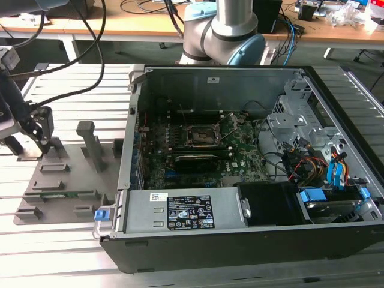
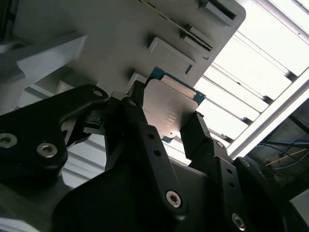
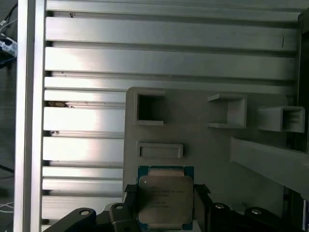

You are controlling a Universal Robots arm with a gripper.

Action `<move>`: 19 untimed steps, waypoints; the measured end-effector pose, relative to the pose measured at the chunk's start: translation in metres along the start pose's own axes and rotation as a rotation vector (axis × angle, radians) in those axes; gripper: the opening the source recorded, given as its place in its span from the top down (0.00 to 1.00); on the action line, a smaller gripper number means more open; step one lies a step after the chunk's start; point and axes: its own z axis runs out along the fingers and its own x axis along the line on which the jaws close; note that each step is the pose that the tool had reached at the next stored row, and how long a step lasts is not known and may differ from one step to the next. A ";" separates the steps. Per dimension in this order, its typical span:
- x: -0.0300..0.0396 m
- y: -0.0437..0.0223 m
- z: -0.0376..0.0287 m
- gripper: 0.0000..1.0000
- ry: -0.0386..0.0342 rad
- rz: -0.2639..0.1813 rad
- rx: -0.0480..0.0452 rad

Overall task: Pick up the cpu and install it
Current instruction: 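Pick up the cpu and move it towards the insertion slot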

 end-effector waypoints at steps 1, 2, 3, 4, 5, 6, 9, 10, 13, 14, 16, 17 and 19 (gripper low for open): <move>-0.0001 0.0001 -0.0026 0.45 -0.0001 0.000 0.0000; -0.0001 0.0002 -0.0055 0.45 0.0000 0.000 0.0000; -0.0002 0.0002 -0.0074 0.45 0.0000 0.000 0.0000; -0.0002 0.0003 -0.0083 0.45 -0.0001 0.000 0.0000; -0.0003 0.0004 -0.0108 0.45 -0.0001 0.000 -0.0001; -0.0004 0.0005 -0.0133 0.45 0.0000 0.000 0.0000; -0.0005 0.0008 -0.0183 0.45 0.0000 0.000 0.0000; -0.0006 0.0009 -0.0206 0.45 0.0000 0.000 0.0000; -0.0006 0.0016 -0.0248 0.45 0.0000 0.000 0.0000; -0.0007 0.0025 -0.0271 0.45 -0.0001 0.000 0.0000; -0.0008 0.0036 -0.0296 0.45 -0.0001 0.000 -0.0002; -0.0010 0.0053 -0.0346 0.45 0.0000 0.000 -0.0002; -0.0013 0.0080 -0.0414 0.45 -0.0001 0.000 -0.0002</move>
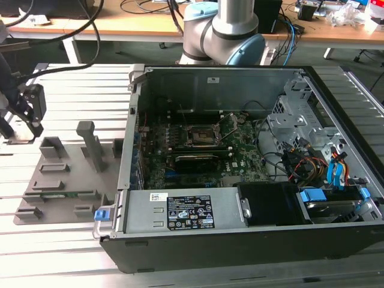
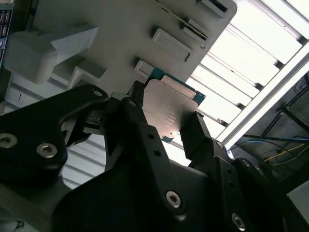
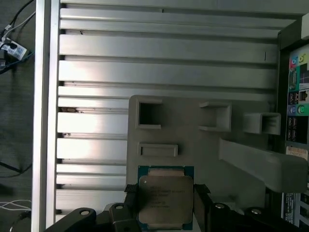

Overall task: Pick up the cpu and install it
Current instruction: 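Pick up the cpu and move it towards the insertion slot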

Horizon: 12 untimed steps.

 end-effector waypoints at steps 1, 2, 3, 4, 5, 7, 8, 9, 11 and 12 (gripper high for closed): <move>-0.0001 0.0008 -0.0023 0.45 0.0000 0.000 0.0000; -0.0003 0.0031 -0.0068 0.45 0.0000 0.000 0.0000; -0.0003 0.0041 -0.0089 0.45 0.0000 0.000 0.0000; -0.0004 0.0051 -0.0112 0.45 0.0000 0.000 0.0000; -0.0006 0.0066 -0.0155 0.45 0.0001 0.000 0.0001; -0.0010 0.0105 -0.0254 0.45 0.0000 0.000 0.0000; -0.0011 0.0119 -0.0288 0.45 0.0000 0.000 0.0000; -0.0012 0.0133 -0.0326 0.45 0.0000 0.000 0.0000; -0.0015 0.0151 -0.0378 0.45 0.0000 0.000 0.0000; -0.0017 0.0174 -0.0437 0.45 0.0000 0.000 0.0000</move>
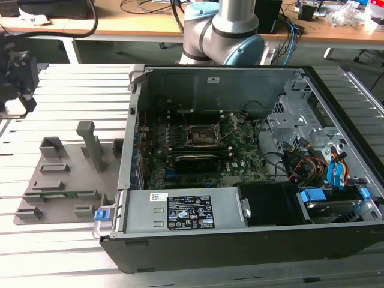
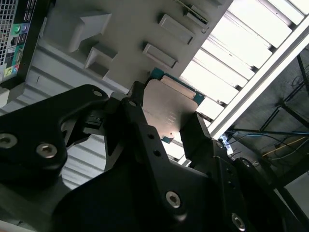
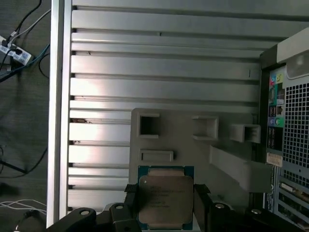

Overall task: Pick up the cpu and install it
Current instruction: 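Pick up the cpu and move it towards the insertion slot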

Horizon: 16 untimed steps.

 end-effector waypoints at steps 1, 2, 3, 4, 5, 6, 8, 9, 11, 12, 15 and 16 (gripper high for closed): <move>-0.0002 0.0015 -0.0045 0.45 0.0000 0.000 0.0000; -0.0004 0.0031 -0.0113 0.45 0.0000 0.000 0.0000; -0.0006 0.0046 -0.0171 0.45 0.0000 0.000 0.0000; -0.0007 0.0055 -0.0207 0.45 -0.0001 0.000 0.0000; -0.0008 0.0066 -0.0252 0.45 0.0000 0.000 0.0000; -0.0010 0.0077 -0.0301 0.45 0.0000 0.000 0.0000; -0.0013 0.0092 -0.0396 0.45 0.0001 0.000 0.0000; -0.0014 0.0095 -0.0413 0.45 0.0000 0.000 0.0000; -0.0015 0.0103 -0.0463 0.45 0.0000 0.000 0.0000; -0.0016 0.0108 -0.0498 0.45 0.0001 0.000 0.0001; -0.0017 0.0113 -0.0524 0.45 -0.0002 0.000 -0.0001; -0.0017 0.0113 -0.0525 0.45 0.0000 0.000 0.0000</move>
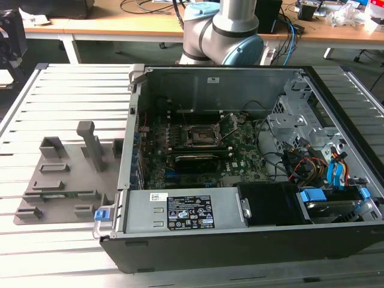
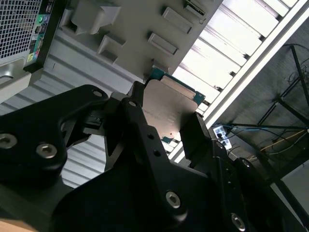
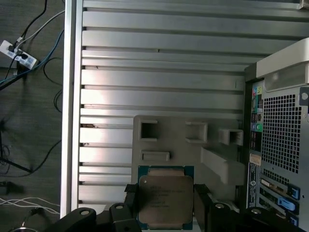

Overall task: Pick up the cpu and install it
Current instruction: 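Pick up the cpu and move it towards the insertion slot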

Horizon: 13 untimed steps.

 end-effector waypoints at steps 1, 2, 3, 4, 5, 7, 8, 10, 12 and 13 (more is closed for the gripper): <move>0.0000 0.0000 0.0000 0.45 0.0000 0.000 -0.0001; 0.0000 0.0000 -0.0001 0.45 0.0001 0.000 0.0000; 0.0000 0.0000 -0.0001 0.45 0.0000 0.000 0.0000; -0.0004 0.0001 -0.0002 0.45 0.0002 0.000 0.0001; -0.0011 0.0000 -0.0002 0.45 0.0003 0.000 0.0001; -0.0054 -0.0002 0.0000 0.45 0.0001 0.000 0.0000; -0.0102 -0.0003 0.0002 0.45 0.0000 0.000 0.0000; -0.0166 -0.0005 0.0004 0.45 0.0000 0.000 0.0001; -0.0271 -0.0010 0.0006 0.45 0.0001 0.000 0.0004; -0.0311 -0.0011 0.0007 0.45 0.0000 0.000 0.0004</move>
